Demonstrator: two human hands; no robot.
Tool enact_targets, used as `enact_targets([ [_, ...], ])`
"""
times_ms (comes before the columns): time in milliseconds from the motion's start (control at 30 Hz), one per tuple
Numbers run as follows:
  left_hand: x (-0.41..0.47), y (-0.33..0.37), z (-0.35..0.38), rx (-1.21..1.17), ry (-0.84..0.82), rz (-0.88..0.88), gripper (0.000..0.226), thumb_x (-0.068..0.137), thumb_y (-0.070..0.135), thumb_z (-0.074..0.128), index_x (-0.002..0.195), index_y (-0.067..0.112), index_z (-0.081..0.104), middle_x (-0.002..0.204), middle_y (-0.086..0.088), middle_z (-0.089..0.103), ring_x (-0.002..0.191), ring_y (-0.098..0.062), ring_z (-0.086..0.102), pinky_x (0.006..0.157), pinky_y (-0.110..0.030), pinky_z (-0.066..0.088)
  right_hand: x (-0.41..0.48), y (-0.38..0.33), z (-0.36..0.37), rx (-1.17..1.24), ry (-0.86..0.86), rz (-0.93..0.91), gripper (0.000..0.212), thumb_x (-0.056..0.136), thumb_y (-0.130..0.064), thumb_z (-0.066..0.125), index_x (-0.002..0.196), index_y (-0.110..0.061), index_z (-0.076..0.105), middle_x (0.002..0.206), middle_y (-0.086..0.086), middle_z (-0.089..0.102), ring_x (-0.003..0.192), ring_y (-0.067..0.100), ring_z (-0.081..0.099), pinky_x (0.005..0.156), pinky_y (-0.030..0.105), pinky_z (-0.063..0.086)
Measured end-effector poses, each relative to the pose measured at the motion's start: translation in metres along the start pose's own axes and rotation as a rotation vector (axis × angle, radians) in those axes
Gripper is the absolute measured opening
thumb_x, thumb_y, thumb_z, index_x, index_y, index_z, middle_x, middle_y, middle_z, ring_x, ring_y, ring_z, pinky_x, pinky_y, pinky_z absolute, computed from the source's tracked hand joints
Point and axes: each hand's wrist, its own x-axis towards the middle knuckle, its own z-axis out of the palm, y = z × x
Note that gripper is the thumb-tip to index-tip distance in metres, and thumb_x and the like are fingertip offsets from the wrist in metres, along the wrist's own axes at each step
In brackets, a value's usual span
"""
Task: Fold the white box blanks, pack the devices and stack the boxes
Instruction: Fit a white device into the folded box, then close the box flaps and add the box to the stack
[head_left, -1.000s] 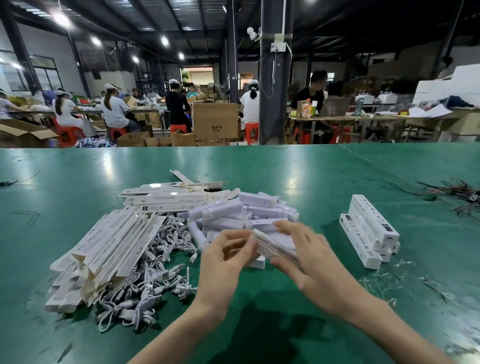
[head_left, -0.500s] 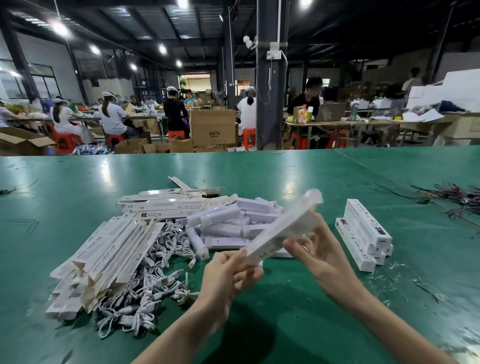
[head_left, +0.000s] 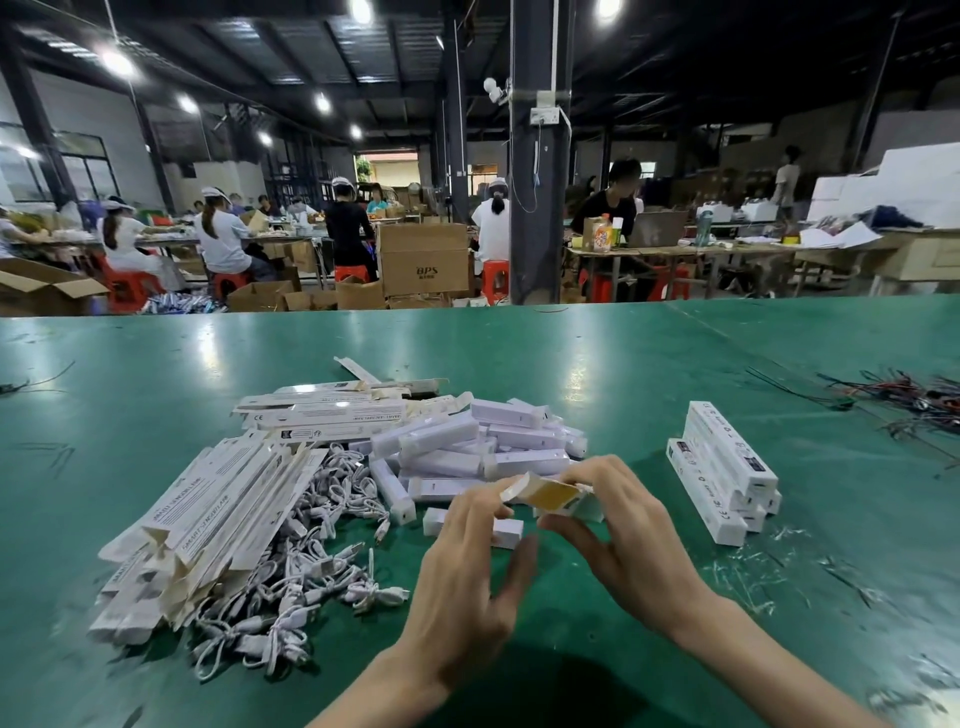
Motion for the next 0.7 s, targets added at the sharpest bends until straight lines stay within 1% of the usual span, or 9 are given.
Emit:
enact_targets([
  [100, 0.007, -0.017, -0.001, 0.375, -0.033, 0.059, 0.032, 0.091, 0.019, 0.049, 0.122, 0.016, 0.050, 0.112, 0.000, 0.059, 0.102, -0.016, 0.053, 0.088, -0.027, 0.045, 0.001, 0.002, -0.001, -0.019, 0.026, 0.014, 0.032, 0.084, -0.026, 0.070, 0.103, -0.016, 0.047, 0.095, 0.002, 0.059, 0.084, 0.018, 0.056, 0.071, 0.030, 0.046],
  [167, 0.010, -0.032, -0.004, 0.574, -0.196, -0.088, 0.038, 0.093, 0.025, 0.047, 0.130, 0.018, 0.049, 0.127, 0.002, 0.053, 0.118, -0.018, 0.044, 0.098, -0.032, 0.034, 0.002, 0.003, -0.002, -0.009, 0.041, 0.040, 0.032, 0.087, -0.032, 0.065, 0.107, -0.017, 0.045, 0.098, 0.002, 0.060, 0.084, 0.019, 0.058, 0.073, 0.029, 0.046],
  [233, 0.006, -0.051, -0.006, 0.707, -0.367, -0.222, 0.042, 0.098, 0.038, 0.039, 0.139, 0.026, 0.038, 0.138, 0.008, 0.041, 0.131, -0.017, 0.030, 0.105, -0.035, 0.023, 0.002, 0.005, -0.002, 0.016, 0.070, 0.060, 0.036, 0.086, -0.033, 0.065, 0.111, -0.018, 0.044, 0.099, -0.002, 0.059, 0.085, 0.016, 0.057, 0.073, 0.026, 0.046],
  [300, 0.004, -0.064, -0.006, 0.783, -0.471, -0.268, 0.042, 0.100, 0.040, 0.036, 0.140, 0.027, 0.035, 0.140, 0.008, 0.038, 0.134, -0.019, 0.025, 0.106, -0.037, 0.022, 0.002, 0.006, -0.001, 0.031, 0.080, 0.038, 0.044, 0.084, -0.027, 0.070, 0.118, -0.020, 0.042, 0.101, -0.008, 0.057, 0.084, 0.015, 0.057, 0.074, 0.022, 0.045],
  [400, 0.009, -0.067, -0.009, 0.824, -0.496, -0.269, 0.034, 0.101, 0.033, 0.037, 0.135, 0.027, 0.042, 0.131, 0.004, 0.043, 0.127, -0.021, 0.031, 0.102, -0.034, 0.024, 0.000, 0.007, 0.000, 0.043, 0.057, -0.017, 0.068, 0.077, -0.016, 0.076, 0.131, -0.029, 0.037, 0.103, 0.001, 0.062, 0.081, 0.022, 0.060, 0.074, 0.026, 0.047],
  [467, 0.012, -0.065, -0.011, 0.728, -0.394, -0.205, 0.023, 0.101, 0.026, 0.039, 0.122, 0.026, 0.049, 0.119, 0.003, 0.045, 0.115, -0.020, 0.041, 0.097, -0.031, 0.031, 0.000, 0.009, 0.000, 0.053, 0.043, -0.032, 0.075, 0.076, -0.015, 0.077, 0.135, -0.034, 0.034, 0.103, -0.003, 0.060, 0.081, 0.022, 0.060, 0.076, 0.026, 0.047],
  [567, 0.022, -0.045, -0.021, 0.333, -0.009, -0.115, 0.013, 0.099, 0.013, 0.040, 0.104, 0.021, 0.049, 0.103, 0.010, 0.039, 0.087, -0.008, 0.046, 0.075, -0.026, 0.047, -0.001, 0.013, -0.002, 0.043, 0.016, -0.005, 0.069, 0.080, -0.020, 0.075, 0.135, -0.031, 0.036, 0.098, 0.004, 0.063, 0.081, 0.027, 0.063, 0.075, 0.034, 0.050],
  [633, 0.030, -0.031, -0.029, 0.212, 0.251, 0.028, 0.013, 0.100, 0.018, 0.039, 0.110, 0.016, 0.047, 0.106, 0.008, 0.040, 0.092, 0.002, 0.043, 0.077, -0.015, 0.045, -0.001, 0.015, -0.004, -0.012, 0.000, 0.031, 0.062, 0.080, -0.024, 0.072, 0.132, -0.027, 0.039, 0.093, 0.008, 0.064, 0.081, 0.030, 0.063, 0.073, 0.039, 0.051],
  [700, 0.031, -0.021, -0.032, 0.188, 0.325, 0.198, 0.020, 0.101, 0.021, 0.040, 0.116, 0.011, 0.049, 0.108, -0.001, 0.043, 0.100, 0.004, 0.039, 0.086, -0.009, 0.038, -0.001, 0.016, -0.004, -0.052, -0.004, 0.068, 0.062, 0.078, -0.021, 0.074, 0.130, -0.026, 0.039, 0.090, 0.007, 0.063, 0.080, 0.029, 0.061, 0.073, 0.038, 0.050],
])
